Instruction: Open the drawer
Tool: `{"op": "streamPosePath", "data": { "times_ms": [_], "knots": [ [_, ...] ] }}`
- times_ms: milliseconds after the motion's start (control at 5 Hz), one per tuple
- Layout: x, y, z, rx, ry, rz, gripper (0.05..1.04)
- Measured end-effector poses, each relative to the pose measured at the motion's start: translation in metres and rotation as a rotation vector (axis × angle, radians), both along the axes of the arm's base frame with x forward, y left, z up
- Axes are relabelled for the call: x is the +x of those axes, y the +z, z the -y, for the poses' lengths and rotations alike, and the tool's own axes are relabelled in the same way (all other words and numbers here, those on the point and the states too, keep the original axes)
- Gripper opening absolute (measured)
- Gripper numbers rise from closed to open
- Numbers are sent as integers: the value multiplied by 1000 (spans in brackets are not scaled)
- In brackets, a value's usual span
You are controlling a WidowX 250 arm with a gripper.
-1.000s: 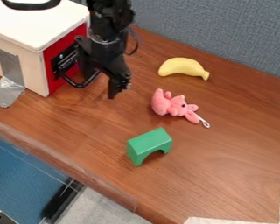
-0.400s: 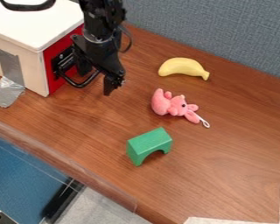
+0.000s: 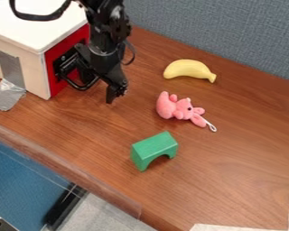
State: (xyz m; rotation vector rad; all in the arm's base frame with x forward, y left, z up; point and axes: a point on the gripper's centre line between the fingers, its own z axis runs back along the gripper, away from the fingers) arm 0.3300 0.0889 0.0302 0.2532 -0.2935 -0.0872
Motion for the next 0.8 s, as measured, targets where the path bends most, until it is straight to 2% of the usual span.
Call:
{"op": "streamPosePath", "data": {
  "times_ms": [200,600,800],
  "knots": [
    [7,-12,-3,8,3,-6,949],
    [12,-12,-9,-47,33,16,366],
    [13,-11,-6,-75,45,14,182]
  ]
}}
